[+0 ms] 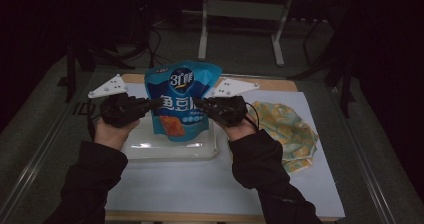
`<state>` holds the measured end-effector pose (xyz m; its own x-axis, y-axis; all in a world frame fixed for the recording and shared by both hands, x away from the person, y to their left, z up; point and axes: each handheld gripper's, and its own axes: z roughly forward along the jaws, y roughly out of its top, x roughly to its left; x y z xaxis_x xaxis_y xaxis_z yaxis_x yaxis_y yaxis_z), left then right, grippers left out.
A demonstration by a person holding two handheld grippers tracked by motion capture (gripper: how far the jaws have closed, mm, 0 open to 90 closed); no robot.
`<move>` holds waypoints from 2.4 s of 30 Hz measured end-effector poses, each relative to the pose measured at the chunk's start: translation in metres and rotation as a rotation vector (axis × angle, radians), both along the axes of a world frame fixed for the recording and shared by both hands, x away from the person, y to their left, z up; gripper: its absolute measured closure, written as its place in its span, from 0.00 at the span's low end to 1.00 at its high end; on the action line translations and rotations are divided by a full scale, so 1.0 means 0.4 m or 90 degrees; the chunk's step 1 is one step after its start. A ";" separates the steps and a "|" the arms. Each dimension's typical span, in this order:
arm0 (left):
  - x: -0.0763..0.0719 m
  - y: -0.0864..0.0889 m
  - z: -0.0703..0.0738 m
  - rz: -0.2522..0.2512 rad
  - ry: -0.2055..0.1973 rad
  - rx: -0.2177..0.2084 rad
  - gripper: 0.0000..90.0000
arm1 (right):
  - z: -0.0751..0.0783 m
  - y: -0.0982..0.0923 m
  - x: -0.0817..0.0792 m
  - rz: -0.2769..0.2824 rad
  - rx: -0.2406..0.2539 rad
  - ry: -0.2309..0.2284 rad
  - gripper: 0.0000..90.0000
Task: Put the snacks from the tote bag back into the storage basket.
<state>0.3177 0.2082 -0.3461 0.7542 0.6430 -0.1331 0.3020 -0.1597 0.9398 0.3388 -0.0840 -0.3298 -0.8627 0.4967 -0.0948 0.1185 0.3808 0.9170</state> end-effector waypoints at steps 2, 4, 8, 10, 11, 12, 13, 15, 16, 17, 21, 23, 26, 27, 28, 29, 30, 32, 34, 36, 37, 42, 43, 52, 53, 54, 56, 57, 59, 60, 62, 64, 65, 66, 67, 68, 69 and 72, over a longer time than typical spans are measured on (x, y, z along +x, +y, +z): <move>0.005 -0.005 -0.015 -0.003 0.005 -0.001 0.98 | -0.010 -0.004 0.002 -0.002 -0.004 0.001 0.99; 0.010 -0.007 -0.030 -0.004 0.012 -0.002 0.98 | -0.025 -0.008 0.006 -0.002 -0.005 0.005 0.99; 0.018 -0.015 -0.056 -0.006 0.019 -0.001 0.98 | -0.047 -0.011 0.011 -0.005 -0.004 0.014 0.99; 0.020 -0.017 -0.065 -0.008 0.022 -0.003 0.98 | -0.064 -0.018 0.014 -0.006 -0.003 0.019 0.99; 0.020 -0.020 -0.072 -0.007 0.020 -0.001 0.98 | -0.068 -0.019 0.014 -0.006 -0.003 0.021 0.99; 0.021 -0.022 -0.079 -0.008 0.023 -0.003 0.98 | -0.076 -0.022 0.015 -0.007 -0.004 0.021 0.99; 0.023 -0.024 -0.085 -0.009 0.024 -0.005 0.98 | -0.082 -0.023 0.015 -0.007 -0.005 0.019 0.99; 0.024 -0.028 -0.099 -0.011 0.027 -0.005 0.98 | -0.095 -0.028 0.016 -0.009 -0.001 0.025 0.99; 0.026 -0.029 -0.107 -0.012 0.031 -0.007 0.98 | -0.102 -0.030 0.016 -0.009 -0.002 0.026 0.99; 0.026 -0.030 -0.114 -0.012 0.034 -0.007 0.98 | -0.109 -0.033 0.017 -0.009 -0.002 0.030 0.99; 0.031 -0.038 -0.148 -0.011 0.049 -0.005 0.98 | -0.140 -0.035 0.019 -0.016 -0.014 0.045 0.99; 0.033 -0.038 -0.162 -0.012 0.053 -0.010 0.98 | -0.151 -0.038 0.021 -0.014 -0.014 0.049 0.99; 0.037 -0.038 -0.182 -0.012 0.059 -0.018 0.98 | -0.167 -0.038 0.022 -0.017 -0.017 0.053 0.99; 0.037 -0.038 -0.187 -0.011 0.060 -0.019 0.98 | -0.172 -0.038 0.024 -0.016 -0.018 0.055 0.99; 0.038 -0.039 -0.192 -0.011 0.063 -0.019 0.98 | -0.177 -0.038 0.025 -0.017 -0.017 0.056 0.99; 0.039 -0.038 -0.196 -0.012 0.065 -0.019 0.98 | -0.182 -0.039 0.026 -0.017 -0.017 0.058 0.99; 0.040 -0.038 -0.201 -0.012 0.067 -0.020 0.98 | -0.187 -0.040 0.027 -0.017 -0.016 0.061 0.99; 0.040 -0.039 -0.205 -0.012 0.068 -0.018 0.98 | -0.192 -0.040 0.028 -0.017 -0.013 0.066 0.99; 0.041 -0.038 -0.219 -0.013 0.073 -0.021 0.98 | -0.207 -0.041 0.029 -0.016 -0.015 0.067 0.99; 0.041 -0.039 -0.229 -0.014 0.076 -0.023 0.98 | -0.215 -0.041 0.028 -0.017 -0.017 0.070 0.99; 0.041 -0.039 -0.232 -0.016 0.077 -0.024 0.98 | -0.220 -0.042 0.028 -0.016 -0.019 0.070 0.99; 0.040 -0.039 -0.251 -0.018 0.077 -0.024 0.98 | -0.237 -0.044 0.025 -0.015 -0.019 0.074 0.99; 0.039 -0.037 -0.253 -0.019 0.074 -0.026 0.98 | -0.241 -0.044 0.024 -0.013 -0.021 0.072 0.99; 0.017 -0.027 -0.266 -0.028 0.067 -0.030 0.97 | -0.245 -0.042 0.002 -0.002 -0.021 0.062 0.99; 0.014 -0.027 -0.267 -0.028 0.063 -0.029 0.97 | -0.247 -0.043 -0.001 -0.002 -0.021 0.063 0.99; 0.012 -0.027 -0.268 -0.029 0.060 -0.028 0.97 | -0.248 -0.045 -0.002 0.000 -0.017 0.064 0.99; 0.009 -0.028 -0.270 -0.028 0.060 -0.030 0.96 | -0.250 -0.047 -0.004 -0.001 -0.014 0.067 0.99; 0.009 -0.028 -0.269 -0.027 0.059 -0.030 0.96 | -0.250 -0.048 -0.004 -0.001 -0.014 0.067 0.99; 0.009 -0.028 -0.268 -0.027 0.063 -0.030 0.95 | -0.249 -0.049 -0.003 -0.001 -0.016 0.070 0.98; 0.009 -0.028 -0.268 -0.028 0.066 -0.032 0.94 | -0.249 -0.050 -0.003 0.000 -0.015 0.072 0.98; 0.009 -0.024 -0.267 -0.027 0.076 -0.036 0.90 | -0.247 -0.052 0.000 0.003 -0.014 0.084 0.96; 0.008 -0.022 -0.268 -0.019 0.084 -0.035 0.84 | -0.246 -0.057 0.002 0.007 -0.012 0.094 0.94; 0.006 -0.021 -0.267 -0.014 0.083 -0.031 0.79 | -0.246 -0.060 0.004 0.009 -0.005 0.098 0.90; 0.005 -0.019 -0.267 -0.016 0.080 -0.029 0.78 | -0.246 -0.065 0.006 0.012 0.003 0.102 0.87; 0.001 -0.018 -0.266 -0.013 0.077 -0.029 0.76 | -0.245 -0.068 0.007 0.013 0.011 0.105 0.85; -0.001 -0.017 -0.265 -0.010 0.076 -0.029 0.73 | -0.243 -0.071 0.009 0.010 0.014 0.108 0.82; -0.004 -0.016 -0.264 -0.011 0.076 -0.032 0.71 | -0.242 -0.073 0.009 0.008 0.012 0.106 0.80; -0.014 -0.014 -0.261 -0.002 0.073 -0.022 0.63 | -0.239 -0.078 0.010 0.011 0.014 0.107 0.73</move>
<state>0.3120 0.2025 -0.4505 0.7352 0.6340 -0.2398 0.4066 -0.1295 0.9044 0.3427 -0.1153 -0.4254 -0.8737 0.4825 0.0622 0.2650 0.3647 0.8926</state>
